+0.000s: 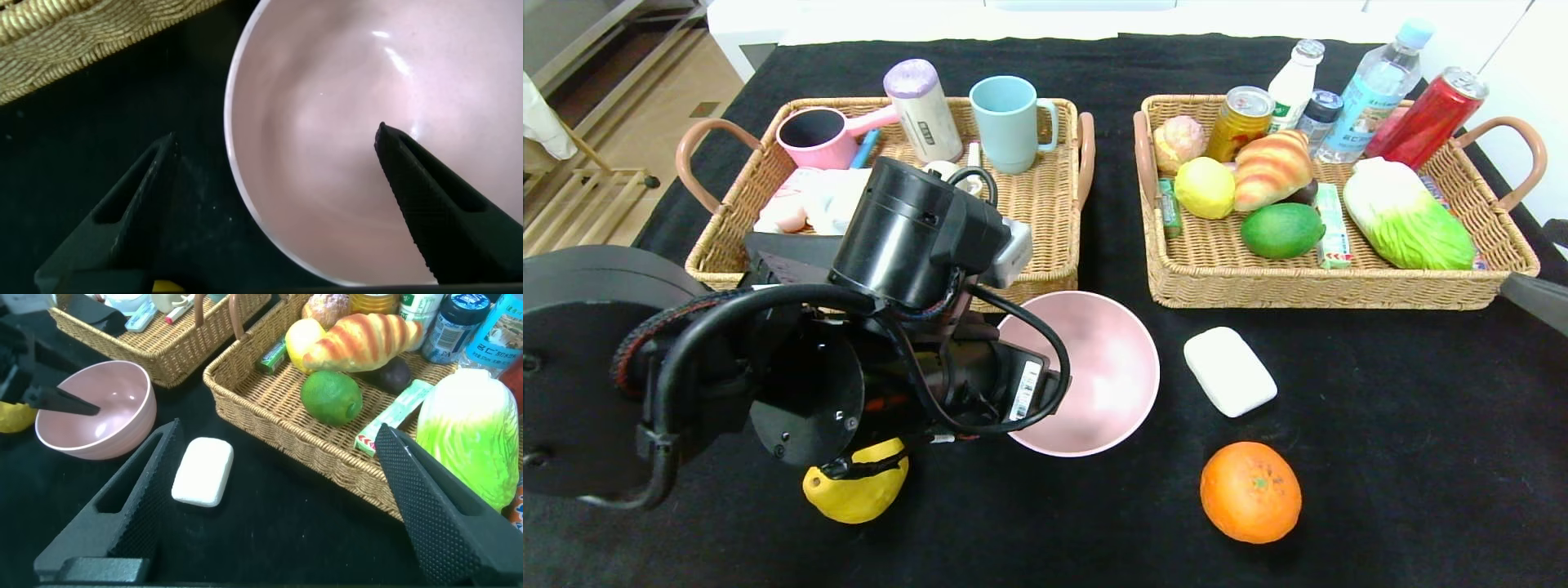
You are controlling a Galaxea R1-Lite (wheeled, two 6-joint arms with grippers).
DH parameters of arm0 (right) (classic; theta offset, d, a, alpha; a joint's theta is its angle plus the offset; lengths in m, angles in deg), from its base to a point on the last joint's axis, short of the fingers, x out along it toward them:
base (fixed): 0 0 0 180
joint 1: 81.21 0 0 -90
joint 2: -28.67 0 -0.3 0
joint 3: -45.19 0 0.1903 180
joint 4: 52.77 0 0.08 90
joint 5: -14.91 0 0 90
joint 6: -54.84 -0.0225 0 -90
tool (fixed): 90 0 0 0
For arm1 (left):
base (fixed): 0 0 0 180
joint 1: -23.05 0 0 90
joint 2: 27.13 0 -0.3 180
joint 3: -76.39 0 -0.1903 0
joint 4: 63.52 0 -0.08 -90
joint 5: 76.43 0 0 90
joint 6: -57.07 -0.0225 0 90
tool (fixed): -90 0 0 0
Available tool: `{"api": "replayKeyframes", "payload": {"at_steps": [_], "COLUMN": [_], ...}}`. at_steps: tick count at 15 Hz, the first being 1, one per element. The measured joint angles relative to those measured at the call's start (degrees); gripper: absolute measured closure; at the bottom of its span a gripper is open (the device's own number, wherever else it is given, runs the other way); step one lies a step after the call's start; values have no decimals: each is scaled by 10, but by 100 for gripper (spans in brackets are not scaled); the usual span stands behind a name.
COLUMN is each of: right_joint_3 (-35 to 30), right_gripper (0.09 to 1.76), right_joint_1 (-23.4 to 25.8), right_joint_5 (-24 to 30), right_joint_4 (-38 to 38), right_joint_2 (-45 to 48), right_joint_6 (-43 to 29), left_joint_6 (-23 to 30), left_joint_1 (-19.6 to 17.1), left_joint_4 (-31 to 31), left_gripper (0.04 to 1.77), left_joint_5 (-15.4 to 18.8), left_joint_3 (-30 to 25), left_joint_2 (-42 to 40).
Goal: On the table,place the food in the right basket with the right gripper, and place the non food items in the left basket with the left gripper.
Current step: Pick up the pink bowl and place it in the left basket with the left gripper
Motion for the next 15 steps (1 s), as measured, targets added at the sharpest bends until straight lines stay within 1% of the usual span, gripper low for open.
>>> {"api": "replayKeyframes", "payload": {"at_steps": [8, 9, 11, 12, 13, 15], "right_joint_3": [-1, -1, -1, -2, -2, -3], "right_gripper": [14, 14, 14, 14, 14, 14], "right_joint_1": [0, 0, 0, 0, 0, -1], "right_joint_5": [0, 0, 0, 0, 0, 0], "right_joint_4": [0, 0, 0, 0, 0, 0], "right_joint_2": [0, 0, 0, 0, 0, 0], "right_joint_6": [0, 0, 0, 0, 0, 0], "left_joint_6": [1, 3, 5, 5, 5, 5], "left_joint_1": [-9, -9, -10, -12, -13, -14], "left_joint_4": [1, 1, 1, 1, 1, 0], "left_gripper": [9, 15, 50, 65, 79, 99], "left_joint_5": [5, 4, 3, 3, 3, 3], "left_joint_3": [4, 5, 8, 9, 9, 9], "left_joint_2": [29, 32, 37, 37, 38, 39]}}
